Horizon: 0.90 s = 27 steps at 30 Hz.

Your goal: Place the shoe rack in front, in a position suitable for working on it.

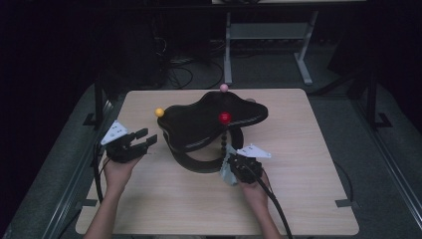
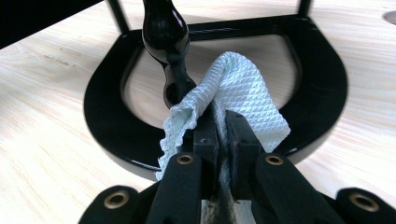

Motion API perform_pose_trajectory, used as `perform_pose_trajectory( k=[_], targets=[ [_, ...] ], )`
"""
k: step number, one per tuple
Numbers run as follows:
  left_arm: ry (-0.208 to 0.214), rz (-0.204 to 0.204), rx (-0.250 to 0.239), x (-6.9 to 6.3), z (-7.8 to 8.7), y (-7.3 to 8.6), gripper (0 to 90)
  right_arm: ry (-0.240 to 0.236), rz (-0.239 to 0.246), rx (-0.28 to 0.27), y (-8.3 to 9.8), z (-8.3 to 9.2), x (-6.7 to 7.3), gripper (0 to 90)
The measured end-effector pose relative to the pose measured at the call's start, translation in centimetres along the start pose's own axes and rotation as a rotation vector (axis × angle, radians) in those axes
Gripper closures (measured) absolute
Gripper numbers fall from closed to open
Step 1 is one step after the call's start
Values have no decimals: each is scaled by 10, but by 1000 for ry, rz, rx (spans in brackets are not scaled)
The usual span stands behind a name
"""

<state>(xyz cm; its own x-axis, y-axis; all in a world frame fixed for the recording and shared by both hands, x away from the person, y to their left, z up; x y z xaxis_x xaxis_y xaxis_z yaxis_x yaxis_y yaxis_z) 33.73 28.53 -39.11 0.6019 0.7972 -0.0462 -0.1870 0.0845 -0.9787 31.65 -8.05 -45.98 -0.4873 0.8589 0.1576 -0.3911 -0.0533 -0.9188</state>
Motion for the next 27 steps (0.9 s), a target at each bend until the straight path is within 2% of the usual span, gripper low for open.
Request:
perform_pose_trajectory(
  k=[6, 9, 12, 14, 16, 19, 21, 25, 27],
  targets=[
    [8, 3, -49, -10, 23, 11, 506, -11, -6, 4, -3, -21, 23, 840],
    [1, -8, -52, -14, 29, 14, 505, -25, -3, 8, -4, -32, 36, 840],
    [-6, -18, -72, -20, 34, 18, 501, -81, -5, 18, -4, -41, 48, 840],
    [-15, -29, -91, -26, 36, 22, 493, -123, 29, 37, -4, -45, 53, 840],
    [-32, -53, -96, -33, 37, 26, 492, -91, 64, 37, -5, -47, 51, 840],
    [-22, -56, -104, -41, 36, 29, 491, -10, 43, 35, -7, -51, 35, 840],
    [-6, -61, -103, -48, 32, 31, 489, 12, 40, 53, -7, -54, 29, 840],
    [18, -72, -104, -62, 23, 34, 481, 2, 49, 65, -3, -57, 34, 842],
    [14, -88, -109, -72, 19, 36, 462, -11, 25, 73, -2, -57, 36, 843]
  ],
)
Point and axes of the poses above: each handheld gripper's, and its own axes: z roughly backward along the jaws, y roughly out of its underside, x roughly to its left, the point moved 1 cm from there along -z, roughly forward along the jaws, and after that the axes turned 9 degrees about -x, right-handed, at the moved point
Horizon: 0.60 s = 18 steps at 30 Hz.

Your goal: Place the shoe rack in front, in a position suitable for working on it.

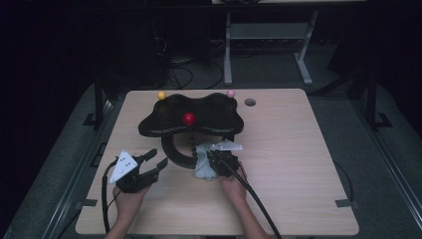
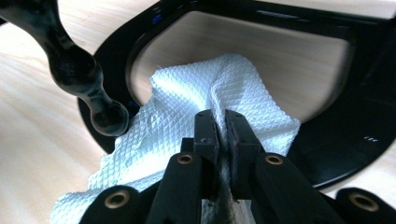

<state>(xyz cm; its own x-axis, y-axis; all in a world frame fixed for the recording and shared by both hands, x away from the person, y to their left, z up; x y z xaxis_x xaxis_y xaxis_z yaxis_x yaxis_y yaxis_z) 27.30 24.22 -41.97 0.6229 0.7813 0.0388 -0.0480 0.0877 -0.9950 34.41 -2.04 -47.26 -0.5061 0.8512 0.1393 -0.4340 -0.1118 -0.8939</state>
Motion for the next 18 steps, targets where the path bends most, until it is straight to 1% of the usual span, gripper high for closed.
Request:
perform_pose_trajectory(
  k=[3, 5, 7, 9, 11, 12, 14, 15, 17, 18],
  targets=[
    [13, -15, 3, -12, -6, 3, 450, -29, -6, 9, 2, 2, 5, 845],
    [25, -21, 12, -18, -11, 4, 447, -35, -5, 13, 3, 3, 9, 845],
    [36, -10, 19, -23, -15, 5, 441, -42, -8, 6, 5, 5, 14, 846],
    [39, -10, 15, -28, -19, 5, 441, -52, -5, 5, 7, 7, 18, 846],
    [37, -12, 11, -32, -24, 5, 450, -74, -3, 10, 9, 10, 20, 845],
    [39, -9, 11, -33, -27, 5, 460, -75, 18, 15, 8, 11, 21, 845],
    [39, -12, 15, -36, -31, 5, 489, -48, 59, 21, 7, 13, 17, 843],
    [44, -6, 18, -37, -34, 6, 524, -19, 67, 19, 7, 14, 12, 843],
    [34, -2, 33, -38, -39, 7, 548, 41, 54, 18, 7, 15, -3, 843],
    [31, 1, 32, -38, -41, 8, 570, 28, 31, 11, 9, 15, -10, 843]
  ],
)
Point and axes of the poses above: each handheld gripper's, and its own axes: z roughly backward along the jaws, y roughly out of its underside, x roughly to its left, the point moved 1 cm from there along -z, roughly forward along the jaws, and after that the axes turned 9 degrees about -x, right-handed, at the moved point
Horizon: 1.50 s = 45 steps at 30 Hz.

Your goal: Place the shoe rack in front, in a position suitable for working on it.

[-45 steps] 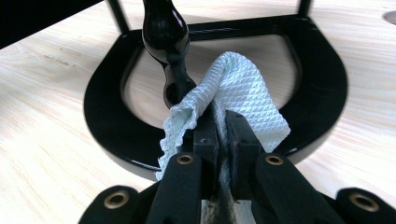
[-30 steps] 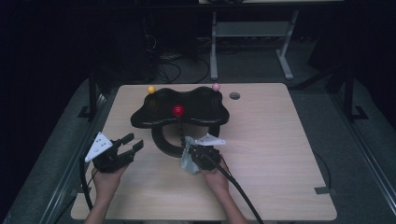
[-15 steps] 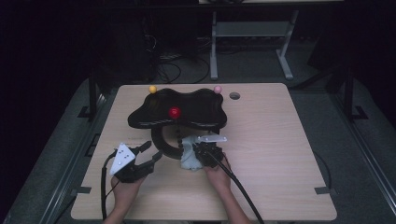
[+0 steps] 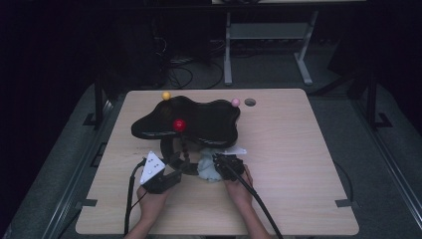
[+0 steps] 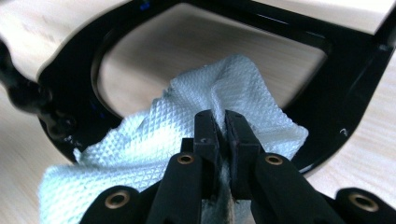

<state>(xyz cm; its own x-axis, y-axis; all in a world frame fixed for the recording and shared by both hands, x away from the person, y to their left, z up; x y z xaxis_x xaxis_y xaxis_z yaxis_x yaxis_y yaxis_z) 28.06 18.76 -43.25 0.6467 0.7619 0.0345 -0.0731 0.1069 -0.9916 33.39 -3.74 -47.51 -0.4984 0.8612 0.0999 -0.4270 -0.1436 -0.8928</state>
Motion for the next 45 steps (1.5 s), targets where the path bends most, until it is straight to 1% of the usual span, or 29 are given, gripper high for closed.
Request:
perform_pose_trajectory(
  k=[1, 3, 4, 6, 7, 8, 9, 10, 11, 13, 16, 19, 21, 22, 23, 24, 25, 26, 27, 29, 30, 31, 32, 33, 35, 37, 39, 42, 45],
  targets=[
    [-1, 4, 3, 0, -2, 1, 590, -7, -28, -10, 1, 1, -2, 843],
    [-7, 7, 6, 0, -5, 3, 628, -7, -15, -16, 3, 1, 6, 842],
    [-10, -3, 12, 0, -7, 4, 658, -31, -9, -19, 4, 2, 13, 841],
    [-18, 5, 7, 1, -7, 8, 666, -60, 31, -30, 5, 4, 28, 841],
    [-16, 5, 4, 2, -5, 9, 689, -71, 51, -28, 5, 5, 32, 840],
    [-14, 7, 14, 4, -5, 10, 708, -75, 69, -25, 6, 6, 32, 839],
    [-2, 15, 28, 6, -6, 13, 714, -73, 62, -21, 6, 6, 29, 840],
    [10, 22, 36, 8, -6, 14, 721, -49, 62, -12, 6, 4, 24, 840],
    [19, 33, 42, 9, -7, 16, 721, -37, 62, -6, 6, 4, 21, 841],
    [29, 24, 47, 9, -8, 18, 738, -27, 68, -7, 5, 2, 14, 842],
    [39, 13, 52, 8, -12, 16, 751, 11, 107, -6, 4, 1, 10, 843],
    [33, -9, 58, 1, -18, 15, 754, 33, 96, -8, 2, 0, 1, 843],
    [29, -12, 42, -4, -24, 15, 755, 55, 79, -8, 2, 0, -3, 843],
    [27, -12, 37, -5, -27, 16, 755, 48, 61, -8, 2, 1, -4, 842],
    [30, -19, 39, -6, -30, 15, 755, 20, 32, -9, 2, 3, -4, 842],
    [29, -25, 40, -7, -32, 15, 755, -1, 22, -11, 3, 5, 0, 842],
    [28, -23, 36, -8, -34, 15, 755, -24, 33, -19, 3, 7, 5, 842],
    [28, -26, 32, -10, -37, 15, 755, -61, 32, -22, 3, 9, 10, 842],
    [27, -25, 28, -11, -38, 15, 755, -82, 60, -20, 3, 11, 16, 842],
    [33, -26, 25, -13, -41, 15, 754, -62, 100, -19, 3, 11, 17, 842],
    [39, -28, 26, -13, -41, 15, 753, -61, 94, -15, 3, 11, 12, 842],
    [47, -33, 26, -13, -42, 16, 750, -45, 95, -15, 3, 11, 9, 843],
    [57, -26, 27, -14, -42, 16, 742, -13, 114, -12, 2, 11, 4, 843],
    [66, -22, 31, -13, -43, 16, 736, 14, 118, -4, 2, 10, -1, 844],
    [76, -35, 46, -14, -45, 18, 733, 49, 100, 5, 3, 8, -14, 843],
    [82, -36, 61, -15, -48, 21, 735, 58, 79, -4, 3, 7, -22, 843],
    [90, -26, 63, -15, -50, 22, 742, 83, 99, -4, 3, 7, -24, 843],
    [95, -23, 67, -15, -50, 22, 742, 95, 103, -11, 3, 5, -28, 844],
    [101, -27, 76, -15, -50, 23, 742, 99, 87, -15, 2, 5, -31, 843]
  ],
)
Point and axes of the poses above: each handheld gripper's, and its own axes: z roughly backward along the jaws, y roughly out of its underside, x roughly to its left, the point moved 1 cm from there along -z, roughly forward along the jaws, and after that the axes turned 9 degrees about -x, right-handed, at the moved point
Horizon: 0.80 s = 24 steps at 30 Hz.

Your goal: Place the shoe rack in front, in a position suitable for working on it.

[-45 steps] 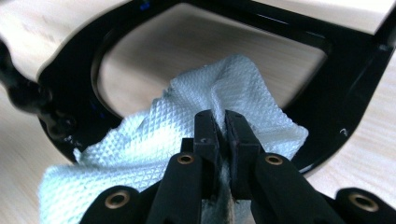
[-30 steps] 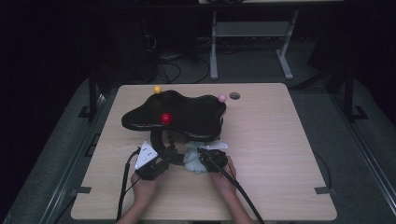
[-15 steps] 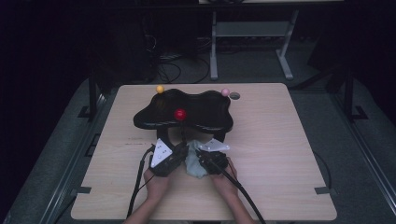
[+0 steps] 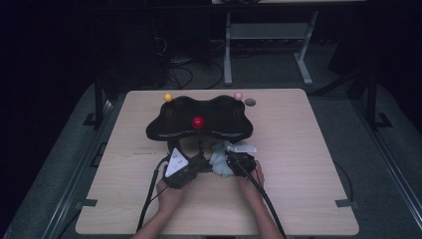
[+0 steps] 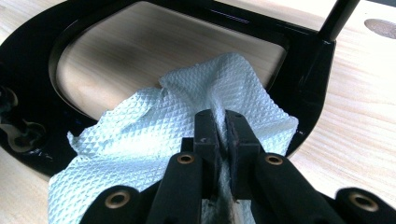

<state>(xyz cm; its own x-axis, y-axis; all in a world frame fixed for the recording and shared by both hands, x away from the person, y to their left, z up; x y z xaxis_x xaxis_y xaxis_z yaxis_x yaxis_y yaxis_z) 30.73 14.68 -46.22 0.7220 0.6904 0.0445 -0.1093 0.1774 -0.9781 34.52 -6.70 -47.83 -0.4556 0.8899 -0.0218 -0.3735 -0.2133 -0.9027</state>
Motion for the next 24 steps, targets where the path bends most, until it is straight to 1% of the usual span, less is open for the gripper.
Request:
perform_pose_trajectory(
  k=[3, 5, 7, 9, 10, 11, 12, 13, 15, 17, 18, 21, 22, 23, 24],
  targets=[
    [0, -3, 9, 0, -1, 1, 738, 3, -6, 0, 0, 0, 0, 843],
    [4, 1, 40, -1, -2, 5, 724, 7, -19, 3, 0, 1, 2, 842],
    [6, 3, 46, 0, -3, 7, 739, -27, -28, 6, 1, 5, 6, 842],
    [12, 17, 47, 2, -3, 7, 739, -65, -23, -3, 1, 10, 14, 841],
    [14, 19, 47, 2, -3, 8, 739, -77, -27, -2, 1, 11, 17, 841],
    [15, 12, 48, 2, -3, 8, 739, -80, -10, -5, 1, 11, 19, 842],
    [12, 7, 51, 2, -2, 8, 737, -82, 11, -5, 1, 11, 19, 842],
    [11, 6, 52, 1, -2, 8, 737, -84, 6, 5, 0, 11, 17, 842],
    [14, 8, 56, 2, -1, 8, 739, -38, 22, 18, 0, 8, 12, 843],
    [19, 7, 56, 2, -1, 9, 743, -25, 16, 11, 1, 5, 4, 842],
    [21, -1, 58, 2, -2, 9, 747, -14, 13, 11, 1, 5, 1, 843],
    [16, -18, 67, 0, -4, 7, 754, 0, 10, 11, 1, 5, 1, 842],
    [15, -17, 66, 0, -5, 7, 755, -5, 5, 14, 0, 6, 2, 842],
    [17, -21, 68, -1, -6, 6, 755, -32, -20, 18, 0, 8, 4, 842],
    [14, -24, 67, -2, -7, 6, 755, -56, -33, 8, 1, 11, 8, 842]
  ],
)
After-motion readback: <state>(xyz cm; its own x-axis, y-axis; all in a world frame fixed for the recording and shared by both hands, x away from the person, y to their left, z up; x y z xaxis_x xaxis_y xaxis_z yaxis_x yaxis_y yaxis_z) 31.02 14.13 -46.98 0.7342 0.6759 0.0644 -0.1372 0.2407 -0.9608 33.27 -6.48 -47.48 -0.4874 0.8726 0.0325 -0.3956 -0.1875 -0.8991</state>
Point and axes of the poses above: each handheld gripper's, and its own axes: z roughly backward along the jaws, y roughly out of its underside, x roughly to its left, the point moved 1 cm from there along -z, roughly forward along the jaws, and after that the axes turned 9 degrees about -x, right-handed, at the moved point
